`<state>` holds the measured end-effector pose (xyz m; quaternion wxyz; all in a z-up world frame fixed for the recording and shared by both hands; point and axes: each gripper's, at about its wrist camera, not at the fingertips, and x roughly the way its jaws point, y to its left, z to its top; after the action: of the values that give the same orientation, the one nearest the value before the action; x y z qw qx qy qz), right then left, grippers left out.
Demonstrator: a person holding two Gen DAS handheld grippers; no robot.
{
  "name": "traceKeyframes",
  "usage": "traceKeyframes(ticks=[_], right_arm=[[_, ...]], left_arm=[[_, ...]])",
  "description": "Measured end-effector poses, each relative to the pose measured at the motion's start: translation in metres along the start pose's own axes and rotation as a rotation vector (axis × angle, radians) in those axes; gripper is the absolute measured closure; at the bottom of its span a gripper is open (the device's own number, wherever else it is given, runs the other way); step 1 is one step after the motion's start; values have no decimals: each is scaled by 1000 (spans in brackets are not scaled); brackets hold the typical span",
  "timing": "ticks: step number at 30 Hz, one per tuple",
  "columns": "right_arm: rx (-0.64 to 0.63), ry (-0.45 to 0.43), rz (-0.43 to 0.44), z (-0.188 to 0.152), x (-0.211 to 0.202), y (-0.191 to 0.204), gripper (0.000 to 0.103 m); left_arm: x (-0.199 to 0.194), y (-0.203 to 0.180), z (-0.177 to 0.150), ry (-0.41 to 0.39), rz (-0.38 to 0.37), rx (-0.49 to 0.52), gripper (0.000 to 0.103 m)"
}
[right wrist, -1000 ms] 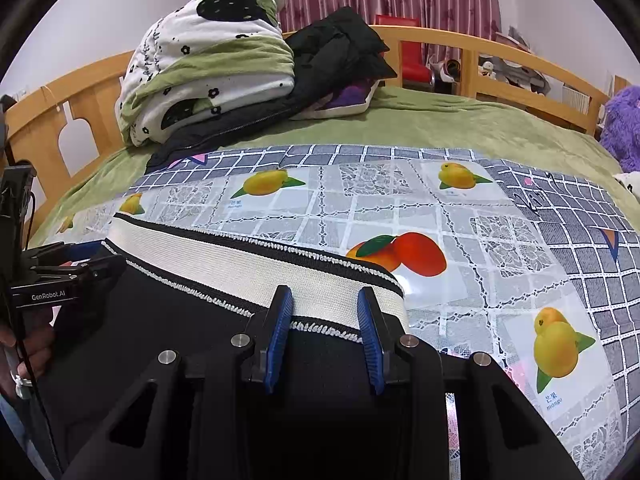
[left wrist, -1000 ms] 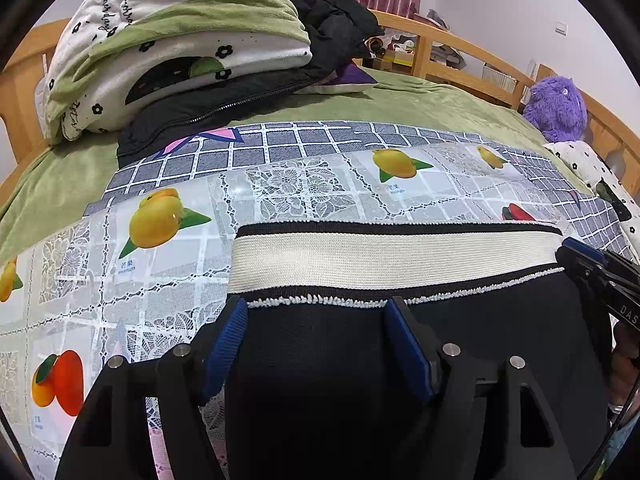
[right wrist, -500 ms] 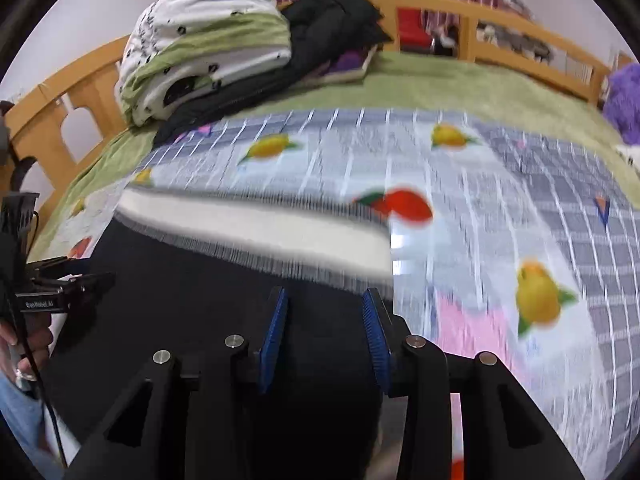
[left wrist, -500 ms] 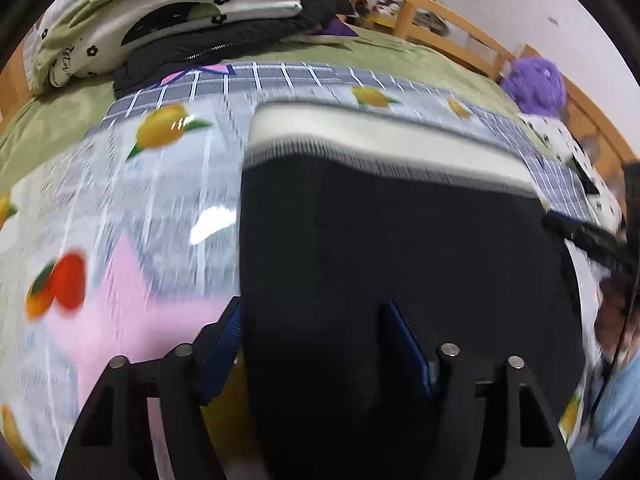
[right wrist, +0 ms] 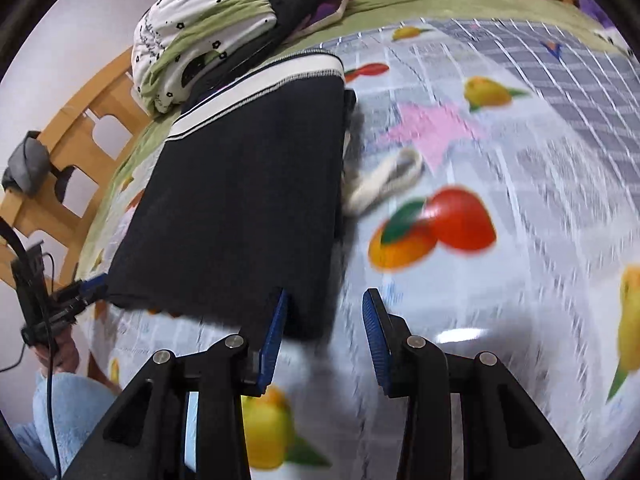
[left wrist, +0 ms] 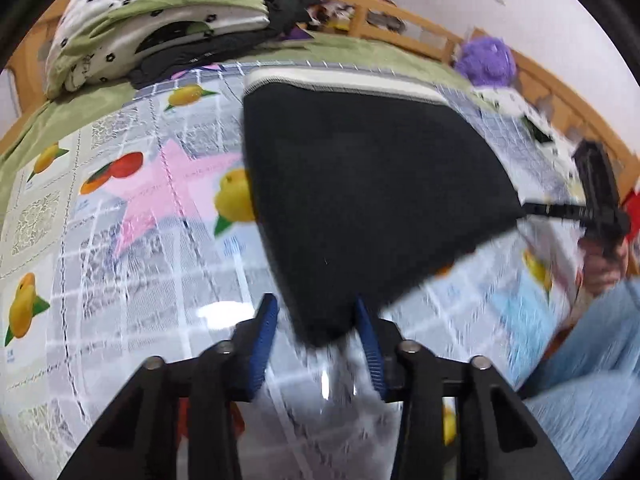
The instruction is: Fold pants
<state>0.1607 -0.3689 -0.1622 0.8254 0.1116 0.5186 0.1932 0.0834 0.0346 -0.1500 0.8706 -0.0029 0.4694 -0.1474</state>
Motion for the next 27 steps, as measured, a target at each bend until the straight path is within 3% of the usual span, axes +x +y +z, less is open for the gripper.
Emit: traceKeyframes(ticks=[3, 6, 9, 10, 11, 14, 16, 18, 22, 25, 27], right_arm=[[36, -6, 32, -11, -1, 0, 64], [41, -17, 53, -16, -4, 4, 64], [32, -17, 59, -19, -3, 10, 64], [32, -17, 63, -18, -2, 12, 64], [32, -19, 70, -18, -1, 13, 64], [35, -29, 61, -18, 4, 15, 63], [35, -20, 43, -16, 12, 14, 77], [33, 11, 15, -17, 20, 11, 80], [-75, 50, -28, -15, 13, 24, 81], [-99, -39, 22, -8, -15, 23, 80], [-106, -117, 34, 0, -30, 24, 80]], left_arm=[[1, -8, -11, 18, 40, 49, 73], [5, -13, -17, 22, 132, 110, 73], [7, -16, -16, 5, 136, 134, 73], [6, -19, -13, -13, 142, 141, 76], [7, -22, -10, -41, 153, 149, 90], [10, -24, -2, -104, 200, 118, 93], [14, -18, -2, -112, 214, 91, 93], [18, -13, -7, -75, 201, 79, 92], [0, -7, -22, -51, 147, 82, 80], [-21, 1, -30, -88, 158, 54, 70], [-30, 12, -27, -107, 120, 5, 70]])
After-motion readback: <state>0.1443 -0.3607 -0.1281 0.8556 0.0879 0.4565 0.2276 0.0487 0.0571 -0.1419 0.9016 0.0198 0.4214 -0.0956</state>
